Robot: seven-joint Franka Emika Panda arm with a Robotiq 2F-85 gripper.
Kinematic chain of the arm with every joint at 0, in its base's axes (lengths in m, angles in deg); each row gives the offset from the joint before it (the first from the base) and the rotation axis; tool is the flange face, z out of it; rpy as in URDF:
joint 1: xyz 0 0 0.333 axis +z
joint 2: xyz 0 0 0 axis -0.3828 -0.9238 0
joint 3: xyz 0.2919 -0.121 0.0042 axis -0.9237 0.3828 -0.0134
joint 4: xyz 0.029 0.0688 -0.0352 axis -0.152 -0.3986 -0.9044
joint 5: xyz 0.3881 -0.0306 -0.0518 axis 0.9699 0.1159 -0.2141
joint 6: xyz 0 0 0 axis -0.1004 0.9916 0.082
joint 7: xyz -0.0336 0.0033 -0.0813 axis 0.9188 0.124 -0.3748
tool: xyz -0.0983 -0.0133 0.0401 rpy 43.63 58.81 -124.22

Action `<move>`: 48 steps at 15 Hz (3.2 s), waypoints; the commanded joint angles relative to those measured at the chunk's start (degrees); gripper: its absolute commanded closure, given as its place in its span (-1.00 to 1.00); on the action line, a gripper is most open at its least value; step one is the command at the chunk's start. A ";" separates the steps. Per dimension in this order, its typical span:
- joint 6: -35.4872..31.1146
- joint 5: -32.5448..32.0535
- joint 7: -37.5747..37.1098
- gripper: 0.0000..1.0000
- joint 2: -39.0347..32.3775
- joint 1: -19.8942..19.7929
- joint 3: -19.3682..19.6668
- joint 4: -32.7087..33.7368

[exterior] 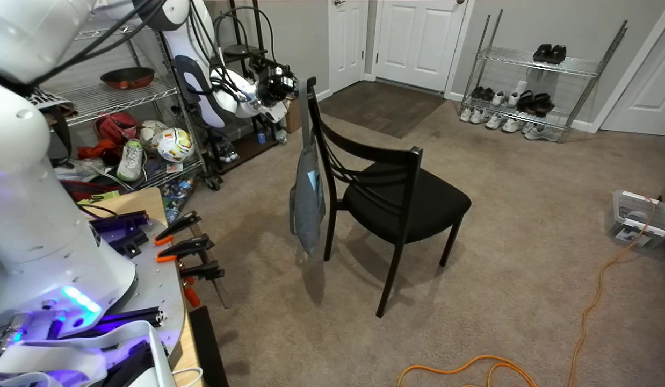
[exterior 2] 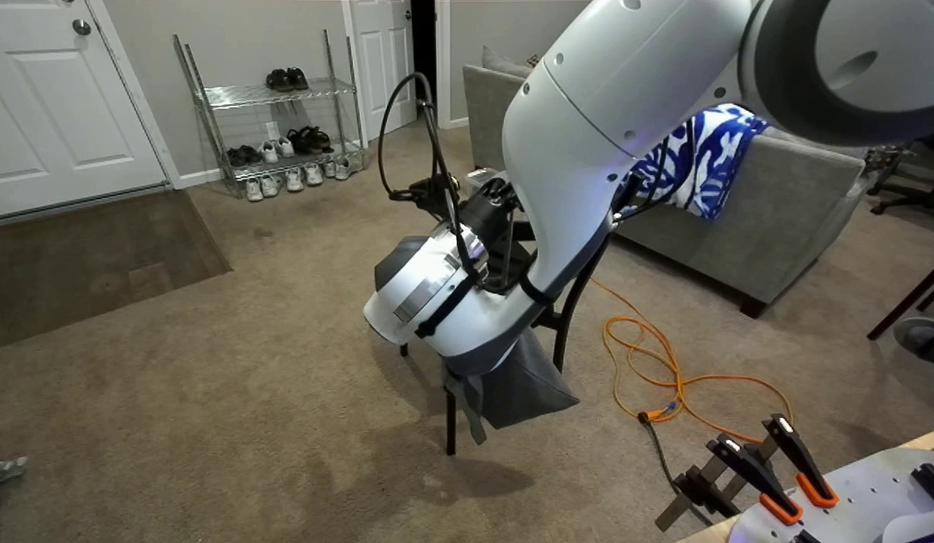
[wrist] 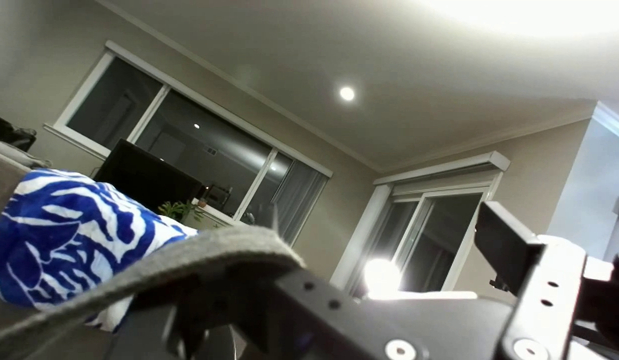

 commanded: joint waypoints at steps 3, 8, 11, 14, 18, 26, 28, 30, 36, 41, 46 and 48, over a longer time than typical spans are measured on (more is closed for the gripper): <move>-2.40 -8.09 5.72 -1.00 3.35 1.46 2.22 -1.82; -5.34 -13.49 9.33 -1.00 2.72 2.39 3.50 -0.67; -6.86 -16.16 10.07 -1.00 2.98 3.51 3.97 -1.70; -6.92 -18.82 9.21 -1.00 3.63 5.77 4.67 -4.14; -5.94 -19.95 8.02 -1.00 4.25 8.18 5.12 -7.50; -1.74 -18.20 3.66 -1.00 5.66 10.22 4.14 -16.95; -0.16 -17.53 2.50 -1.00 5.98 10.16 3.69 -19.42; 0.86 -16.11 0.58 -1.00 6.18 9.31 2.81 -21.52; 0.52 -7.79 -9.11 -1.00 6.03 4.52 -0.67 -26.47; -1.17 -3.87 -13.81 -1.00 5.04 -0.99 -2.97 -28.69; -5.39 -3.88 -15.21 -1.00 5.15 -7.49 -4.31 -30.11; -7.50 -4.22 -15.10 -1.00 4.85 -9.87 -4.66 -29.67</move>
